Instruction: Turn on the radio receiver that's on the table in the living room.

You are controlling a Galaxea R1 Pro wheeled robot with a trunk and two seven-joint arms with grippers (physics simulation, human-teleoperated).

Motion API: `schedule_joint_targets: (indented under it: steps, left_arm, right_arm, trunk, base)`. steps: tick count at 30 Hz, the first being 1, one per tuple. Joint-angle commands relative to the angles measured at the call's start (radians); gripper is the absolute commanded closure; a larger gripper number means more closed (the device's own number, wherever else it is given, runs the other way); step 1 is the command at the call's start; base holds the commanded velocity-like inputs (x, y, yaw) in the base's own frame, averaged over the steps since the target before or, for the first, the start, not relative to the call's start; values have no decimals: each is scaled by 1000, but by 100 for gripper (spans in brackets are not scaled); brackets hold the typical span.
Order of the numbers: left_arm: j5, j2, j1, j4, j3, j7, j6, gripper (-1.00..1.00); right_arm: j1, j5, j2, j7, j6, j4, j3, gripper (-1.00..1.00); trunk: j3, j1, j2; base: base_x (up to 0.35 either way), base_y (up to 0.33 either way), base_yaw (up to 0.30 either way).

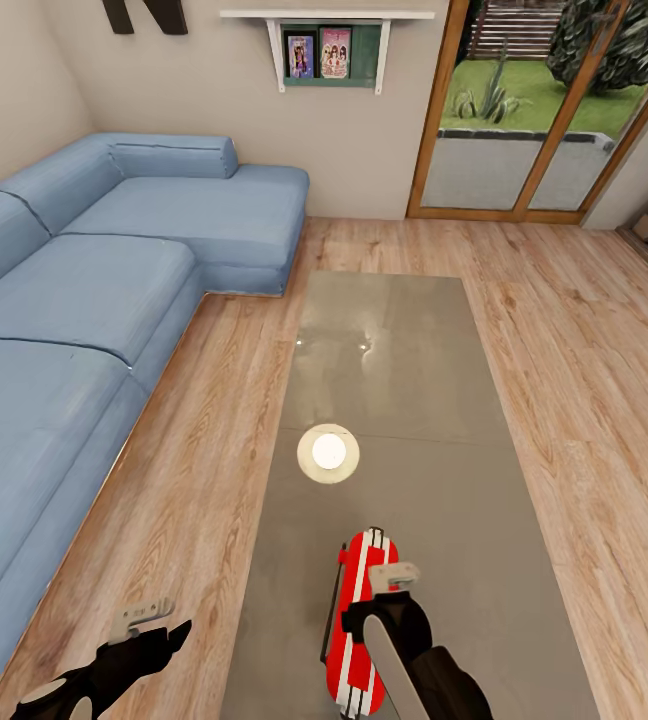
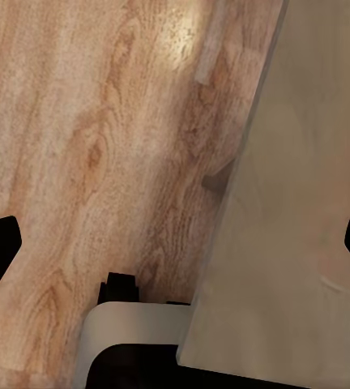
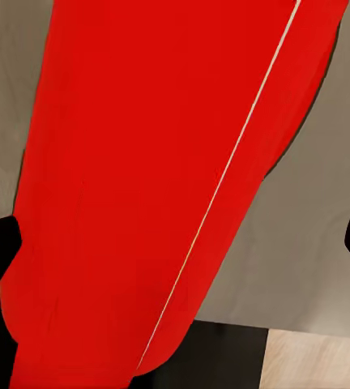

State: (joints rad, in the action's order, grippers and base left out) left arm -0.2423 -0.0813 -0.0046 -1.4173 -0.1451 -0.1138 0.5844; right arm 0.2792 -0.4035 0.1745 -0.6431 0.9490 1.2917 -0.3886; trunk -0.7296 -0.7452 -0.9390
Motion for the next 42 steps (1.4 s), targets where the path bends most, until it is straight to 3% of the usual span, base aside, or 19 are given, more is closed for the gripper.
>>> schedule_joint_targets:
  steps: [1,23,42]
  left_arm:
    - [0,0,0,0,0,0,0,-100]
    - [1,0,0,0,0,0,0,-100]
    - [0,0,0,0,0,0,0,-100]
  right_arm:
    - [0,0,0,0,0,0,-2,-100]
    - [0,0,0,63,-1,-1,-10,-100]
    - [0,0,0,71,-29,-33,-10,-100]
  trunk:
    - [0,0,0]
    - [0,0,0]
    - [0,0,0]
  base:
    - [0,0,0]
    - [0,0,0]
    - [0,0,0]
